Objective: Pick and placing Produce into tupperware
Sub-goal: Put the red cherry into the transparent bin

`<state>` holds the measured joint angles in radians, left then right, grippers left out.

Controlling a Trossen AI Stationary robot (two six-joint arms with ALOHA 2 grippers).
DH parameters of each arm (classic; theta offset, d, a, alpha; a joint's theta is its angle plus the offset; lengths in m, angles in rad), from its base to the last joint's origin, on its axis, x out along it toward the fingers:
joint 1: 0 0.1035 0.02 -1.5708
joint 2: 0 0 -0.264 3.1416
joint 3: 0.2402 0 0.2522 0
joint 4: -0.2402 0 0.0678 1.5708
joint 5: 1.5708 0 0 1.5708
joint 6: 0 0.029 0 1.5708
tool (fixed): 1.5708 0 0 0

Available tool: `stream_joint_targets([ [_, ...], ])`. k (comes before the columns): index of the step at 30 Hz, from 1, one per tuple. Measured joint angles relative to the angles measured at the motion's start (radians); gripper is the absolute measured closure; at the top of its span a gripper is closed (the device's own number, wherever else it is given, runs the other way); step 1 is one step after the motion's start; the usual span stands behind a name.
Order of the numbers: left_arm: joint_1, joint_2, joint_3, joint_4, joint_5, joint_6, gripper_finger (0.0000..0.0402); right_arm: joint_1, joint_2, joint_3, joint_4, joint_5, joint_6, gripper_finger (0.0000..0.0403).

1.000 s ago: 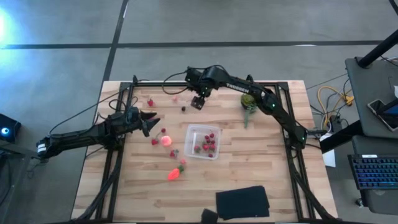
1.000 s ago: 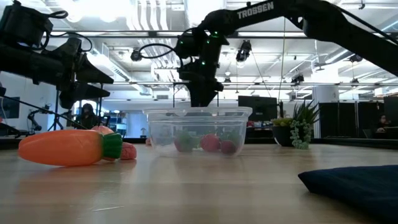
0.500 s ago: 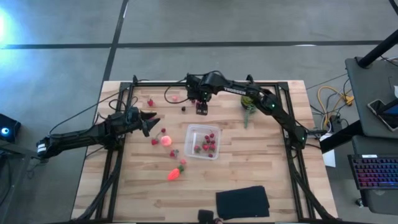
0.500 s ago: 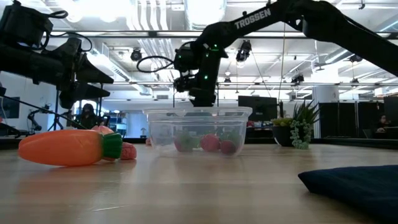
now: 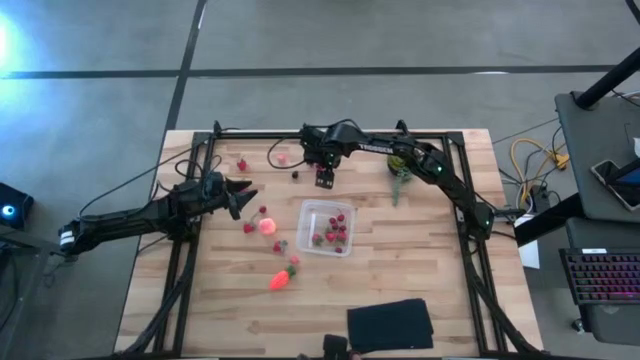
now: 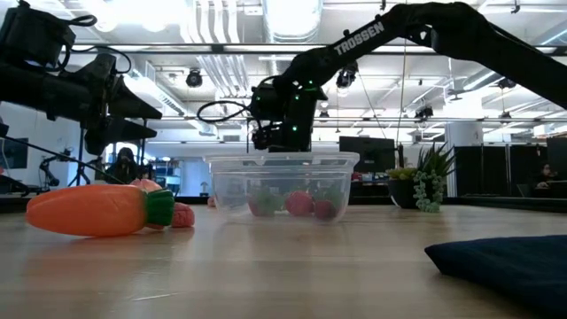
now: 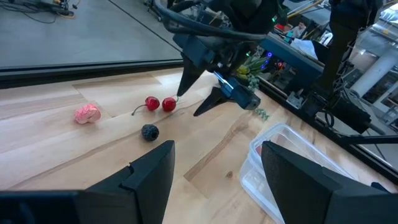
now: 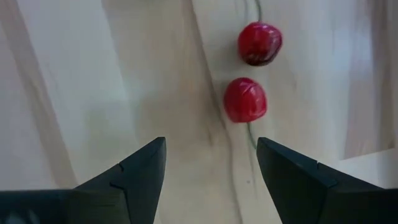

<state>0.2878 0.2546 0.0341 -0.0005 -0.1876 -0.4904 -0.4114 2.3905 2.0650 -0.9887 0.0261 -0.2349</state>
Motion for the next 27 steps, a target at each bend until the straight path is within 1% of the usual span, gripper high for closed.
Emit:
stream_joint_targets([
  [6,0.0,-0.001,0.0,0.0,0.0,0.0,0.0175,-0.002,0.0,-0.007,0.098,0.001,-0.068,0.0158],
  [11,0.0,-0.001,0.0,0.0,0.0,0.0,0.0175,-0.002,0.0,-0.004,0.14,0.001,-0.07,0.0158],
  [27,0.0,0.0,0.0,0.0,0.0,0.0,0.0175,-0.019,0.044,-0.014,0.128,0.0,-0.034,0.0159],
])
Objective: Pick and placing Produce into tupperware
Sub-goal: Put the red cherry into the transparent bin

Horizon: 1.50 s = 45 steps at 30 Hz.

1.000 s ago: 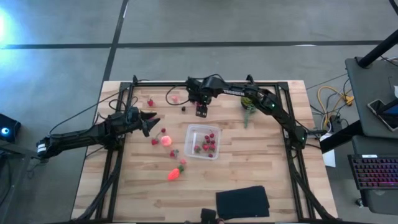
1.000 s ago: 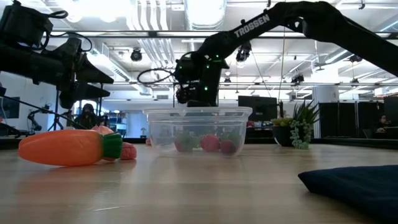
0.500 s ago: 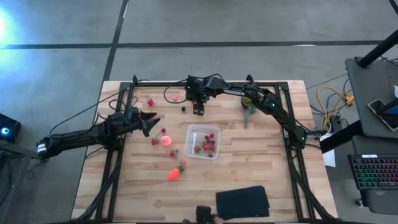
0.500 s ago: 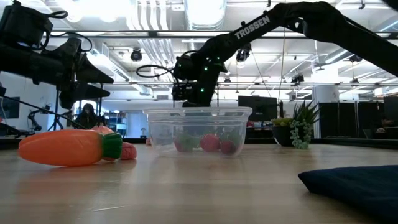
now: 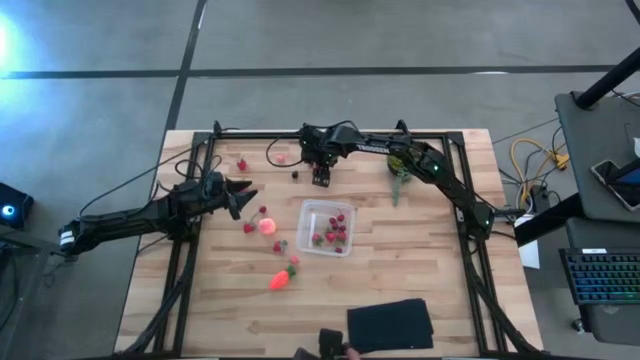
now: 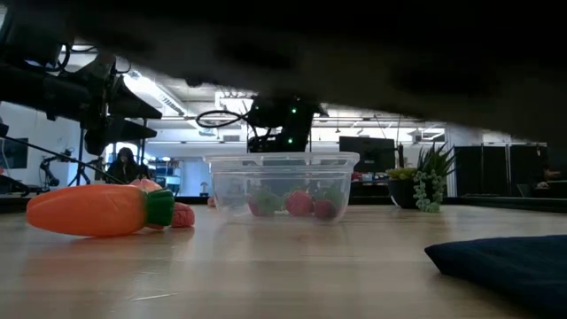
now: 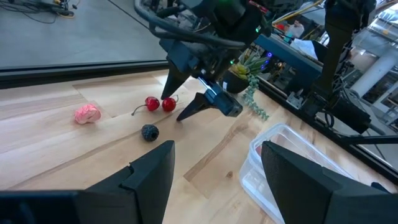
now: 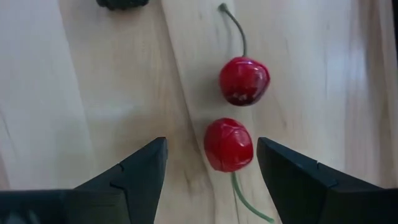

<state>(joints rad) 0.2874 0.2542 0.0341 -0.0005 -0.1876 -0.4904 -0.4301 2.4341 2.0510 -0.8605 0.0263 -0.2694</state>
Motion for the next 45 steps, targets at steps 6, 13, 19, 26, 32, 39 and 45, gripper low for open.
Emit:
stream_joint_targets([
  [6,0.0,0.0,0.0,0.0,0.0,0.0,0.0175,0.0,0.002,0.002,0.001,-0.002,-0.002,0.0181],
  [13,0.0,0.0,0.0,0.0,0.0,0.0,0.0175,0.0,0.003,0.002,0.0,-0.001,0.022,0.0232],
  [19,0.0,0.0,0.0,0.0,0.0,0.0,0.0175,-0.004,0.003,0.002,0.007,0.009,0.023,0.0269],
  [26,0.0,0.0,0.0,0.0,0.0,0.0,0.0175,-0.004,0.003,0.002,0.008,0.028,0.004,0.0288],
  [32,0.0,0.0,0.0,0.0,0.0,0.0,0.0175,-0.005,-0.02,0.007,-0.001,0.035,0.062,0.029],
  [39,0.0,0.0,0.0,0.0,0.0,0.0,0.0175,0.009,-0.059,0.134,-0.132,0.018,0.11,0.0309],
  [45,0.0,0.0,0.0,0.0,0.0,0.0,0.0175,0.07,-0.084,0.245,-0.275,-0.053,0.115,0.0306],
])
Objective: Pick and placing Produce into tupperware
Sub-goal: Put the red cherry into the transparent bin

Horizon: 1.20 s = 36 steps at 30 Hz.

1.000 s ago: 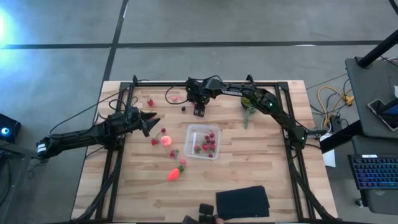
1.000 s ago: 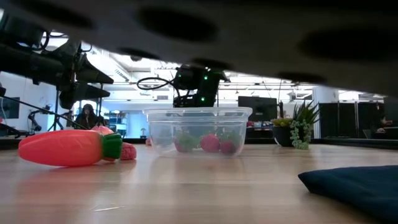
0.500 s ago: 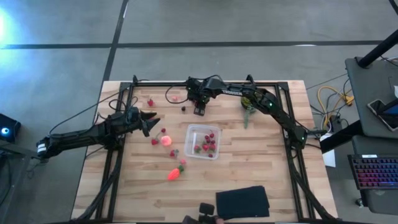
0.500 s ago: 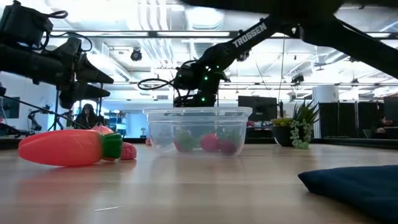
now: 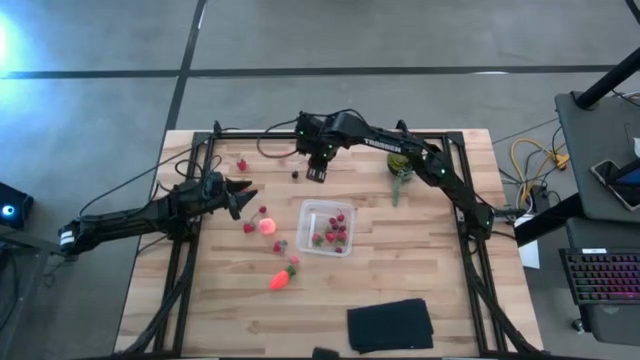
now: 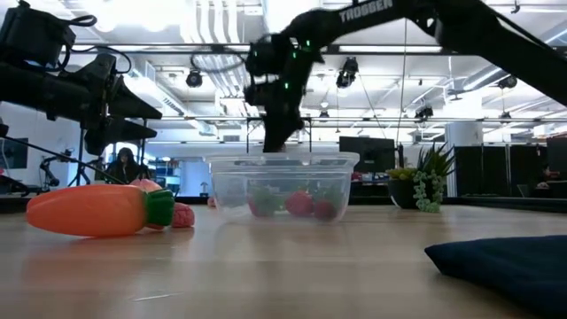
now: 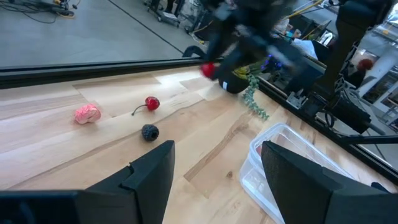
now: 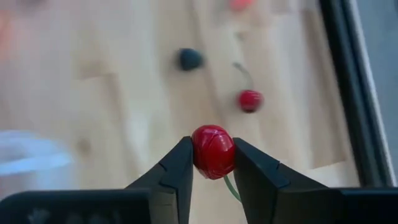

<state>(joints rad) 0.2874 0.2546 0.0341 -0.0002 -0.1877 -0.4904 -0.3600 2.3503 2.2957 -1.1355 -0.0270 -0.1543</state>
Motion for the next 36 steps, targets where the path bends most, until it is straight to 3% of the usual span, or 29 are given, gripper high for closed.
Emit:
stream_joint_targets([
  [6,0.0,0.0,0.0,0.0,0.0,0.0,0.0175,0.103,-0.013,0.046,-0.106,-0.006,0.028,0.0305],
  [10,0.0,0.0,0.0,0.0,0.0,0.0,0.0175,0.184,-0.014,0.052,-0.169,-0.006,0.138,0.0307],
  [17,0.0,0.0,0.0,0.0,0.0,0.0,0.0175,0.297,-0.002,0.051,-0.129,0.018,0.374,0.0301],
  [24,0.0,0.0,0.0,0.0,0.0,0.0,0.0175,0.328,0.023,0.049,-0.166,0.139,0.616,0.0305],
  [31,0.0,0.0,0.0,0.0,0.0,0.0,0.0175,0.327,0.041,0.041,-0.179,0.051,0.763,0.0292],
  [36,0.0,0.0,0.0,0.0,0.0,0.0,0.0175,0.327,0.041,0.035,-0.204,0.028,0.823,0.0257],
])
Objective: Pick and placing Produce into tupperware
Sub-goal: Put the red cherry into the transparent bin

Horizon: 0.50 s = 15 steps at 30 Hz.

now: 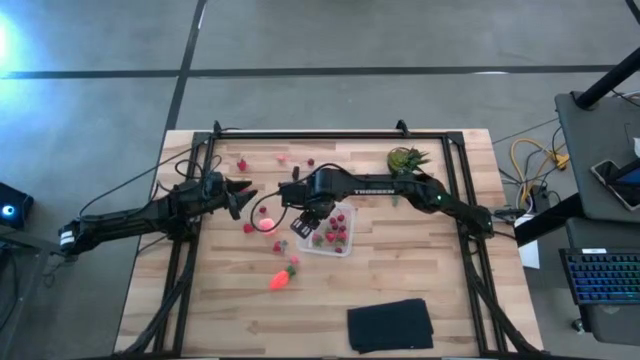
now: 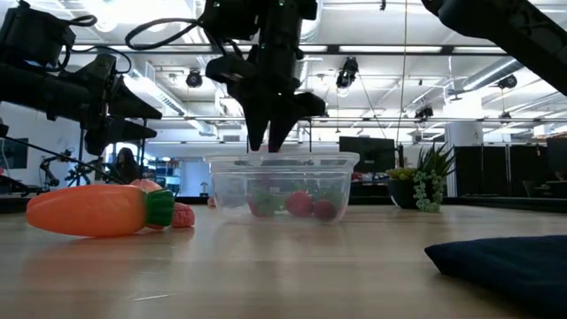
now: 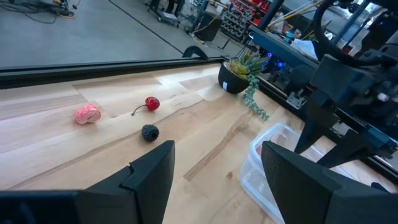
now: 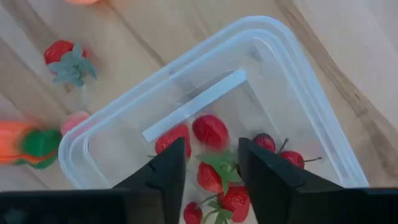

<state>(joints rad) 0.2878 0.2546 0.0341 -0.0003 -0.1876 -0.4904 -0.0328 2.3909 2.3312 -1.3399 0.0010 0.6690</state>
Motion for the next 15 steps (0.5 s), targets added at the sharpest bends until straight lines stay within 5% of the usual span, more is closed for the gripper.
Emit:
stream_joint_targets([
  [10,0.0,0.0,0.0,0.0,0.0,0.0,0.0175,-0.018,0.0,-0.003,-0.012,0.057,0.107,0.0164],
  [15,0.0,0.0,0.0,0.0,0.0,0.0,0.0175,-0.096,0.0,0.008,0.052,0.06,-0.11,0.0157],
])
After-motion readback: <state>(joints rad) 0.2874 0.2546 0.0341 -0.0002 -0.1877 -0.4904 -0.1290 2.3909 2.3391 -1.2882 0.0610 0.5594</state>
